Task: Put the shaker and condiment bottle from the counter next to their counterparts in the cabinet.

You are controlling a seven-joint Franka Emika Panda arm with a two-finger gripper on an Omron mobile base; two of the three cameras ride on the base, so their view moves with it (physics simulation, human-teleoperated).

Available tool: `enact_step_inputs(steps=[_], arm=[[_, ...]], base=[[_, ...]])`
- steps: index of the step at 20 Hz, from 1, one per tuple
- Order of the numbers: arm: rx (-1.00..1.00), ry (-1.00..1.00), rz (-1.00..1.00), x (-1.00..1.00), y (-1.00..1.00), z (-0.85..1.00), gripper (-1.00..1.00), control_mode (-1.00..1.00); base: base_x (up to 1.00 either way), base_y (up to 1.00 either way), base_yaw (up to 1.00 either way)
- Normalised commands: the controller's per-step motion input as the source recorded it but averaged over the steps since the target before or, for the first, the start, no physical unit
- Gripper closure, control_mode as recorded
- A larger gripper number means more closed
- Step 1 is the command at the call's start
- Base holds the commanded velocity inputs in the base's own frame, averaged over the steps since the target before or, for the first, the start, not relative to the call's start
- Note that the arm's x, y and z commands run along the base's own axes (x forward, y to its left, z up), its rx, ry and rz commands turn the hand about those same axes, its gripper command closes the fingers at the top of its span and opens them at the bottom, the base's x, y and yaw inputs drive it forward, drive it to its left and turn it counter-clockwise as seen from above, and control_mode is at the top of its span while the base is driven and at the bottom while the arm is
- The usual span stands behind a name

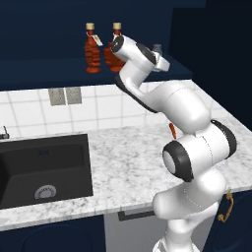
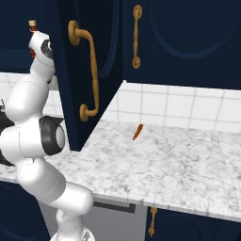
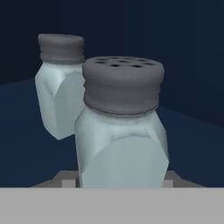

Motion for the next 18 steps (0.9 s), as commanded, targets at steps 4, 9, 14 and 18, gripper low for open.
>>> enact_step_inputs(steps=[4,9,14,18], arm=[[0.0,0.0,0.0,-0.15,-0.03,-0.4,-1.0,-1.0],[0.0,-0.02,0.0,-0.77,0.21,-0.18,-1.0,-1.0],[0.0,-0.07,0.0,-1.0,0.46,-0.11,-1.0,-1.0],[0.0,-0.08,0.0,-1.0,0.52,-0.04,-1.0,-1.0]], base=[[0.0,0.0,0.0],[0.0,0.0,0.0],[0.0,0.0,0.0],[0.0,0.0,0.0]])
